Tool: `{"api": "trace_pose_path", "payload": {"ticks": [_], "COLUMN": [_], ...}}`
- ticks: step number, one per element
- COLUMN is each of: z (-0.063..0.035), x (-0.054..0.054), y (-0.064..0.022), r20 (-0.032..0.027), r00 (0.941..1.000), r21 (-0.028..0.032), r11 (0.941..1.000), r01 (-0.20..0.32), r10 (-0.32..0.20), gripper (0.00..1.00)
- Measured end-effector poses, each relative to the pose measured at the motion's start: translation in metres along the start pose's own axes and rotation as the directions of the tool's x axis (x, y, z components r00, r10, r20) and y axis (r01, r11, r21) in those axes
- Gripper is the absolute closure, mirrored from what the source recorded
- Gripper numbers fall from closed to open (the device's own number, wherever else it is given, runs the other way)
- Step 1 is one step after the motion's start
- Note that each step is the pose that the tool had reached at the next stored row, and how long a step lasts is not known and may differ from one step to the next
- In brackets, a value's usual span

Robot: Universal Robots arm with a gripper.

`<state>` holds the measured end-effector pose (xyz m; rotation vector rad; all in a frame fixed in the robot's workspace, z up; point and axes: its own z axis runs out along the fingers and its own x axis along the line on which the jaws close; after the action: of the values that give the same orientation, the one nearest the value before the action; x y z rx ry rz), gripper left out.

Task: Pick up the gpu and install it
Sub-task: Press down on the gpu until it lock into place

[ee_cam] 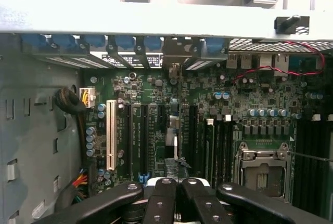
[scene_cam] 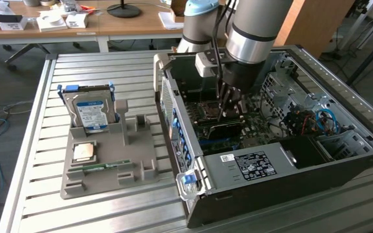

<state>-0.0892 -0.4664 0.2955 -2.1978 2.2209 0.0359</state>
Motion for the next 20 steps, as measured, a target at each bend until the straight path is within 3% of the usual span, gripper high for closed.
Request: {"api": "trace_pose_path", "payload": {"ticks": [20], "z": [0.0151], "x": [0.001], "y": [0.0027], "r20": [-0.0003], "r00": [1.0], "r21": [-0.0001], "r11": [1.0], "r01": [0.0], "r10": [0.0], "gripper": [0.89]}}
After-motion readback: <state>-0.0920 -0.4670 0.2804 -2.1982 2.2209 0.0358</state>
